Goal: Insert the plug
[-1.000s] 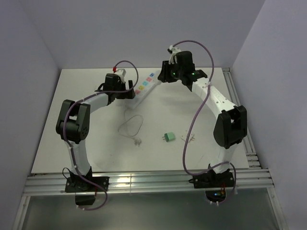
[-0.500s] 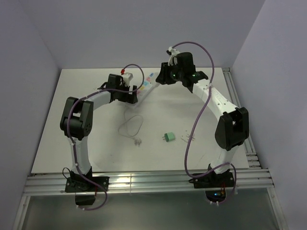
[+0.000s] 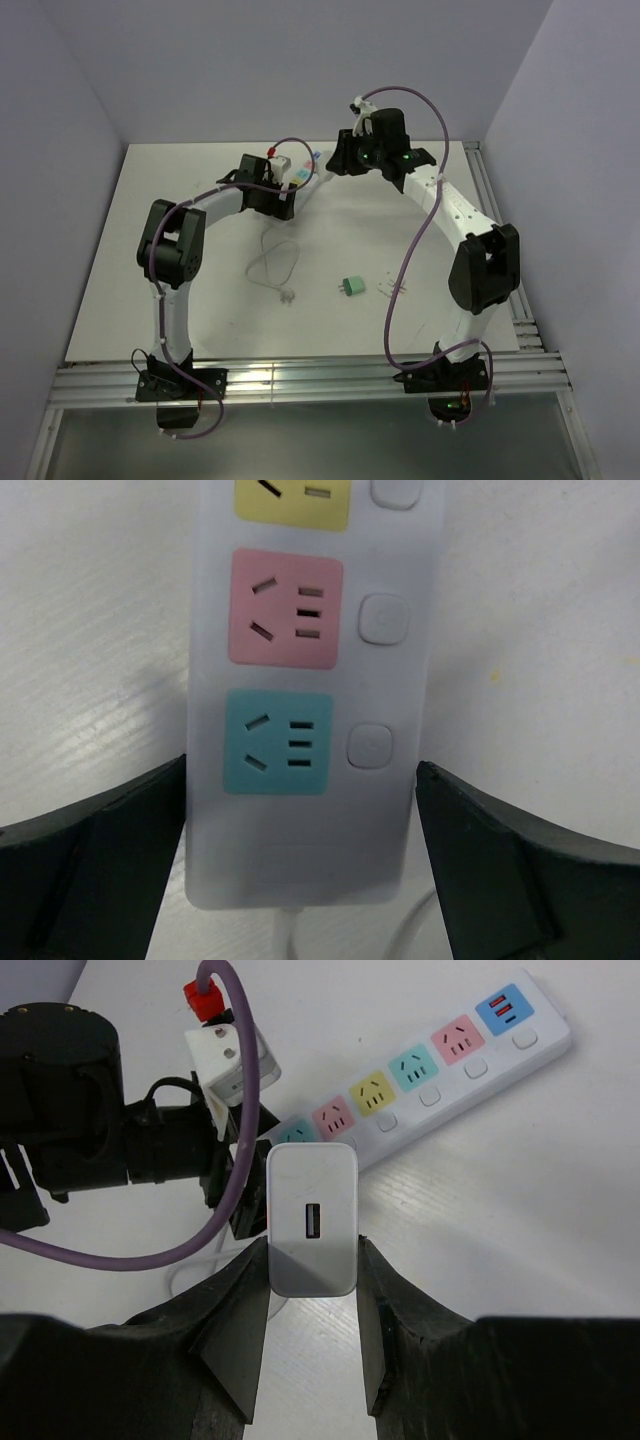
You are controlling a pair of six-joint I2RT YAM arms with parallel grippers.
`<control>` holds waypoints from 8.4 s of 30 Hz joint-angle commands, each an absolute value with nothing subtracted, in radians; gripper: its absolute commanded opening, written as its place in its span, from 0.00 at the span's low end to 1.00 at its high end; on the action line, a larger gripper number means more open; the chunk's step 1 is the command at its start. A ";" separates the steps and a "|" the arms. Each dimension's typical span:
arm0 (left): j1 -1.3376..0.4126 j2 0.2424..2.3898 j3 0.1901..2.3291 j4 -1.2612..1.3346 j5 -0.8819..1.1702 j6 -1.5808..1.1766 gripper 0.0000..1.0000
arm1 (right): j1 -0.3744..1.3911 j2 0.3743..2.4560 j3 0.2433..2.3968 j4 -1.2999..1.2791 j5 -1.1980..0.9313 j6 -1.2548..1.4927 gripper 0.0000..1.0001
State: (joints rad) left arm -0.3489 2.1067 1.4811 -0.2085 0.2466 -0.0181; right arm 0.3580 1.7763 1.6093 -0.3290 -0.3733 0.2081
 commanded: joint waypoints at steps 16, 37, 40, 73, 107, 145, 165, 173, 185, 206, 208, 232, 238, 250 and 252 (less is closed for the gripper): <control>-0.474 2.011 1.307 -0.172 0.135 -0.115 0.64 | 0.288 1.641 1.562 -0.362 -0.285 0.267 0.00; -0.627 1.668 1.014 -0.072 0.170 -0.261 1.00 | 0.368 1.457 1.210 -0.330 -0.207 0.258 0.00; -0.626 1.625 1.017 -0.077 0.193 -0.265 1.00 | 0.388 1.454 1.203 -0.330 -0.216 0.238 0.00; -0.304 1.281 0.627 0.176 0.318 -0.607 1.00 | 0.686 1.603 1.255 -0.312 -0.241 -0.106 0.00; -0.302 1.301 0.581 0.279 0.411 -0.558 1.00 | 0.749 1.747 1.319 -0.295 -0.146 -0.129 0.00; -0.302 1.304 0.584 0.284 0.416 -0.552 0.99 | 0.770 1.689 1.236 -0.307 -0.066 -0.126 0.00; -0.302 1.299 0.580 0.284 0.414 -0.549 1.00 | 0.787 1.678 1.221 -0.305 -0.078 -0.120 0.00; -0.302 1.313 0.584 0.291 0.420 -0.549 1.00 | 0.790 1.718 1.230 -0.331 -0.066 -0.115 0.00; -0.293 1.355 0.627 0.255 0.362 -0.597 1.00 | 0.821 1.792 1.262 -0.359 -0.011 -0.114 0.00; -0.308 1.428 0.722 0.209 0.368 -0.572 1.00 | 0.825 1.825 1.360 -0.428 -0.015 -0.123 0.00; -0.314 1.457 0.742 0.196 0.365 -0.561 1.00 | 0.825 1.830 1.379 -0.440 -0.015 -0.129 0.00; -0.360 1.577 0.805 0.199 0.383 -0.551 0.99 | 0.825 1.853 1.436 -0.479 -0.028 -0.141 0.00; -0.374 1.592 0.827 0.158 0.338 -0.520 1.00 | 0.825 1.862 1.460 -0.494 -0.025 -0.147 0.00; -0.403 1.660 0.851 0.110 0.291 -0.515 1.00 | 0.825 1.908 1.494 -0.492 -0.028 -0.155 0.00; -0.405 1.669 0.853 0.107 0.293 -0.514 0.99 | 0.825 1.913 1.486 -0.482 -0.031 -0.153 0.00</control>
State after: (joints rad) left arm -0.3874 1.6299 0.8402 0.1684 0.3317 -0.5598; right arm 0.8112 1.8843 1.4586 -0.5171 -0.0151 -0.1253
